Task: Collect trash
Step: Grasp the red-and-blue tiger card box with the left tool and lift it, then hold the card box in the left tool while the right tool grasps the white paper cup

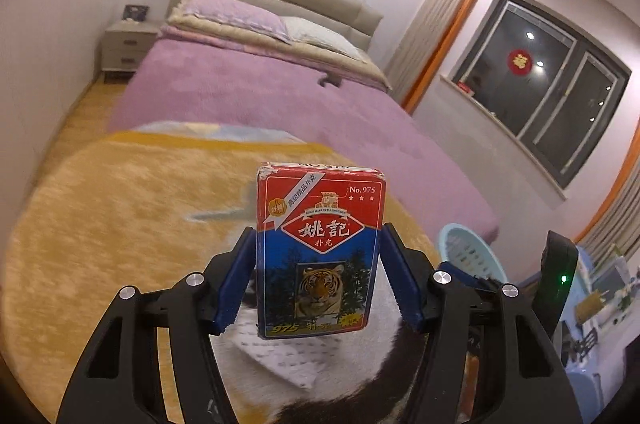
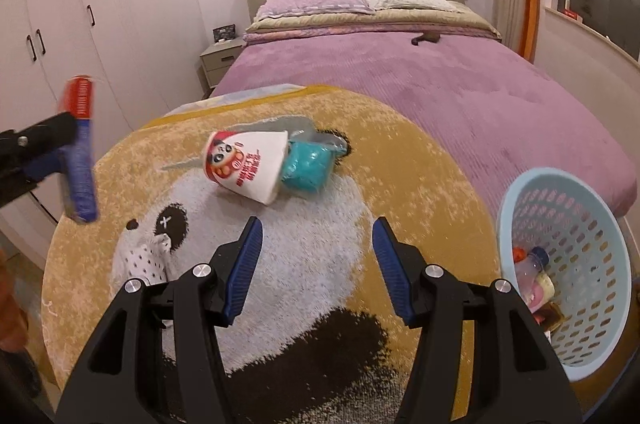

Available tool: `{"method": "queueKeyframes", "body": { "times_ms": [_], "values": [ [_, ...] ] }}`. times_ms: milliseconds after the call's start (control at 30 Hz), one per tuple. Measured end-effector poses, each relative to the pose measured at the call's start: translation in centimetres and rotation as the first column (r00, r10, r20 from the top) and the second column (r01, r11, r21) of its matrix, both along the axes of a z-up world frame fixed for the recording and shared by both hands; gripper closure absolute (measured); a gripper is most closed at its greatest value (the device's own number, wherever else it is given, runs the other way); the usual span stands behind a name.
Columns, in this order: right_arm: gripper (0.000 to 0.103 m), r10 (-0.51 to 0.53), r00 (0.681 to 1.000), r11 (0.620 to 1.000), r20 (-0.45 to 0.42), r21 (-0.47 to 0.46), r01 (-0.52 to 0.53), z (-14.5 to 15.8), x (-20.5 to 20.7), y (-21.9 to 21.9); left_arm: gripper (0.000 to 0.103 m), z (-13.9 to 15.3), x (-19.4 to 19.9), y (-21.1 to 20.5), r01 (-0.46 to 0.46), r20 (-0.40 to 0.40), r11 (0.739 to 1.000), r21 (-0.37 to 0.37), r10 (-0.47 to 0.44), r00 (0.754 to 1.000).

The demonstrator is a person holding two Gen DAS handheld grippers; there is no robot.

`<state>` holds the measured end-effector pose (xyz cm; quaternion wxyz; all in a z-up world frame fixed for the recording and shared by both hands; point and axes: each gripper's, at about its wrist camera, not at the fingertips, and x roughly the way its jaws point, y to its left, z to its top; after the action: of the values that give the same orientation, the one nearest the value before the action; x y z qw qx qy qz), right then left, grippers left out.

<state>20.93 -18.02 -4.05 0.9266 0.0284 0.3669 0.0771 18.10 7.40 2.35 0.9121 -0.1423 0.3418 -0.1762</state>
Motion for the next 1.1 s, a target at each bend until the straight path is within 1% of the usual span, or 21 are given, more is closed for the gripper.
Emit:
{"method": "queueKeyframes", "body": {
  "times_ms": [67, 100, 167, 233, 267, 367, 400, 467, 500, 633, 733, 767, 867, 933, 1000, 1033, 1100],
  "values": [
    [0.049, 0.011, 1.0, 1.0, 0.001, 0.002, -0.011, 0.1, 0.2, 0.4, 0.043, 0.3, -0.7, 1.0, -0.024, 0.001, 0.999, 0.036, 0.024, 1.0],
    [0.049, 0.016, 1.0, 1.0, -0.001, 0.003, -0.016, 0.1, 0.2, 0.6, 0.043, 0.1, -1.2, 1.7, -0.04, -0.011, 0.997, 0.068, 0.041, 0.999],
    [0.049, 0.03, 1.0, 1.0, -0.003, 0.004, -0.03, 0.2, 0.5, 1.1, 0.043, -0.4, -1.7, 2.7, -0.063, -0.03, 0.992, 0.105, 0.066, 0.997],
    [0.049, 0.038, 0.999, 0.999, -0.002, 0.001, -0.038, 0.4, 0.6, 1.6, 0.043, -1.8, -2.3, 3.6, -0.096, -0.059, 0.983, 0.157, 0.106, 0.993],
    [0.049, 0.044, 0.999, 0.999, -0.001, 0.002, -0.044, 0.4, 0.7, 1.9, 0.043, -2.5, -2.5, 4.0, -0.109, -0.07, 0.979, 0.171, 0.122, 0.99],
    [0.049, 0.074, 0.997, 0.997, -0.007, 0.015, -0.074, 0.4, 0.6, 3.0, 0.043, -5.1, -2.9, 4.9, -0.113, -0.133, 0.979, 0.172, 0.137, 0.982],
    [0.049, 0.086, 0.996, 0.996, -0.01, 0.013, -0.085, 0.2, 0.6, 3.6, 0.043, -5.8, -2.8, 5.1, -0.121, -0.145, 0.974, 0.189, 0.149, 0.978],
    [0.049, 0.1, 0.995, 0.995, -0.012, 0.003, -0.1, 0.0, 0.6, 4.5, 0.043, -6.7, -2.4, 5.1, -0.138, -0.15, 0.962, 0.234, 0.176, 0.973],
    [0.049, 0.106, 0.994, 0.994, -0.011, -0.003, -0.106, 0.0, 0.7, 4.9, 0.043, -7.0, -2.3, 5.1, -0.14, -0.149, 0.96, 0.243, 0.18, 0.972],
    [0.049, 0.114, 0.994, 0.993, 0.003, -0.032, -0.114, 0.6, 1.5, 5.8, 0.042, -8.2, -1.8, 4.8, -0.154, -0.129, 0.955, 0.253, 0.191, 0.973],
    [0.047, 0.128, 0.992, 0.992, -0.02, -0.016, -0.128, 0.8, 2.8, 6.0, 0.042, -9.4, -1.7, 4.5, -0.165, -0.127, 0.959, 0.23, 0.198, 0.972],
    [0.046, 0.13, 0.991, 0.991, -0.031, -0.004, -0.13, 0.8, 3.3, 6.0, 0.042, -9.9, -1.8, 4.6, -0.168, -0.127, 0.961, 0.22, 0.199, 0.972],
    [0.037, 0.117, 0.991, 0.993, -0.066, 0.042, -0.114, 0.2, 5.4, 5.9, 0.043, -10.0, -2.3, 5.2, -0.187, -0.102, 0.965, 0.182, 0.208, 0.973],
    [0.036, 0.1, 0.992, 0.993, -0.075, 0.064, -0.095, -0.1, 6.5, 6.1, 0.043, -10.0, -2.4, 5.3, -0.184, -0.107, 0.969, 0.166, 0.203, 0.973],
    [0.036, 0.097, 0.992, 0.992, -0.086, 0.083, -0.09, -0.5, 7.6, 6.8, 0.043, -10.1, -2.6, 5.1, -0.178, -0.104, 0.97, 0.166, 0.197, 0.975],
    [0.036, 0.094, 0.992, 0.993, -0.088, 0.081, -0.087, -0.6, 8.2, 7.1, 0.043, -10.1, -2.7, 4.9, -0.173, -0.1, 0.971, 0.166, 0.191, 0.977],
    [0.029, 0.071, 0.994, 0.996, -0.088, 0.055, -0.067, -1.0, 8.9, 7.8, 0.043, -10.1, -2.7, 4.7, -0.164, -0.096, 0.971, 0.174, 0.183, 0.979]
  ]
}}
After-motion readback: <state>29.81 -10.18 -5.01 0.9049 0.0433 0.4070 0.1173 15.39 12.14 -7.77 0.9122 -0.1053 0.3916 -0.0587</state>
